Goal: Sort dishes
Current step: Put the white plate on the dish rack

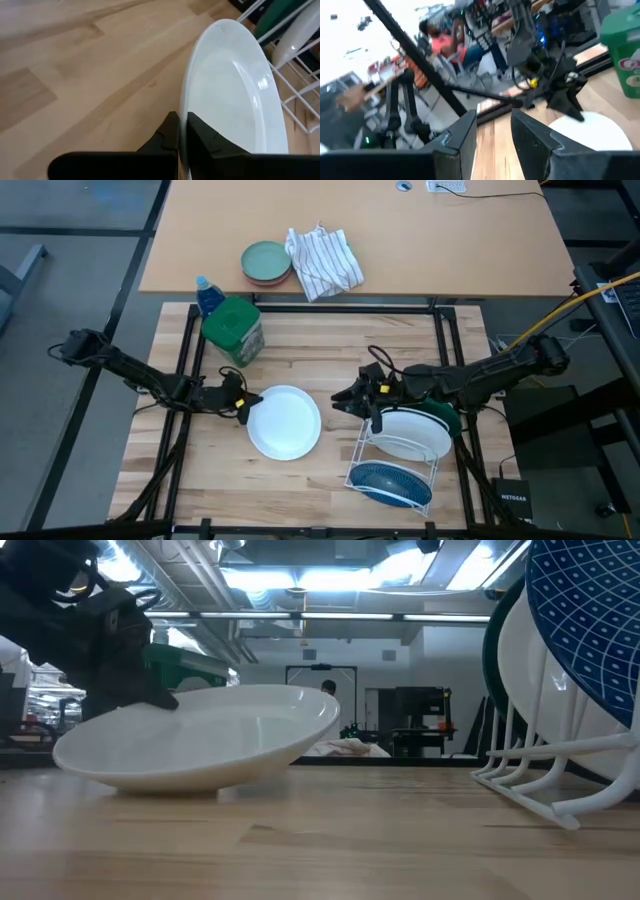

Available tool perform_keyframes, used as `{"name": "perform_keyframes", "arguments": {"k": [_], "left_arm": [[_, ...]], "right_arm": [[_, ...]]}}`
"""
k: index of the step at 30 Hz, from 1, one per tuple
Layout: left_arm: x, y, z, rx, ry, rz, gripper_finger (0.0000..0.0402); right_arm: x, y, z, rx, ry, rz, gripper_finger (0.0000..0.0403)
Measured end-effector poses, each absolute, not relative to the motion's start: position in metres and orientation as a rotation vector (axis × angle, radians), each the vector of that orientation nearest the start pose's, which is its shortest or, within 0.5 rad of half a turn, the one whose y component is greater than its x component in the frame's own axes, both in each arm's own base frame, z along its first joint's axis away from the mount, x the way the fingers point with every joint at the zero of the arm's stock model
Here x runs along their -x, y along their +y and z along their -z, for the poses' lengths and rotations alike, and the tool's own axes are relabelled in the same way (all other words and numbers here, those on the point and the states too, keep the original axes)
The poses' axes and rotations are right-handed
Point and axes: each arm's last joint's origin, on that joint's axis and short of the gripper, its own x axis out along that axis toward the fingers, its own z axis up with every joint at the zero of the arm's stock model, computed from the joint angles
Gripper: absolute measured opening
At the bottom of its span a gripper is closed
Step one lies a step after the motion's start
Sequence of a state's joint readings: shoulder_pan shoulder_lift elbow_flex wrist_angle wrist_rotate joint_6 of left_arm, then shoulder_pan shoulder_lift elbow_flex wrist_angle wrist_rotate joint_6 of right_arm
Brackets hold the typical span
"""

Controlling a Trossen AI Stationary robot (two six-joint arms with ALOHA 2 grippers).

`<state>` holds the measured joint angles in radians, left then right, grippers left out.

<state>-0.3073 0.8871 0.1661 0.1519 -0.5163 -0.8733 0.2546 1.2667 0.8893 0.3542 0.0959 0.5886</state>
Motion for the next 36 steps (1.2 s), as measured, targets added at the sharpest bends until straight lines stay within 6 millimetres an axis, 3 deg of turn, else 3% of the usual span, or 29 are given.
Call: {"name": "perform_keyframes", "arguments": {"k": [9,23,30,36], "left_arm": [[-0.156,-0.035,-0.149,0.494,0.343,-0.346,0.0001],[-0.159,-0.035,-0.154,0.378,0.308,-0.307,0.0],[-0.161,-0.036,-0.159,0.337,0.268,-0.285,0.0],[-0.162,-0.036,-0.163,0.309,0.238,-0.272,0.0]], "right_arm": [[-0.307,0.078,-0.297,-0.551,0.152,-0.144,0.0127],[-0.357,0.073,-0.308,-0.458,0.464,0.124,0.0127],[-0.381,0.057,-0.307,-0.485,0.55,0.128,0.0127],[-0.387,0.04,-0.295,-0.544,0.623,0.169,0.0127]]}}
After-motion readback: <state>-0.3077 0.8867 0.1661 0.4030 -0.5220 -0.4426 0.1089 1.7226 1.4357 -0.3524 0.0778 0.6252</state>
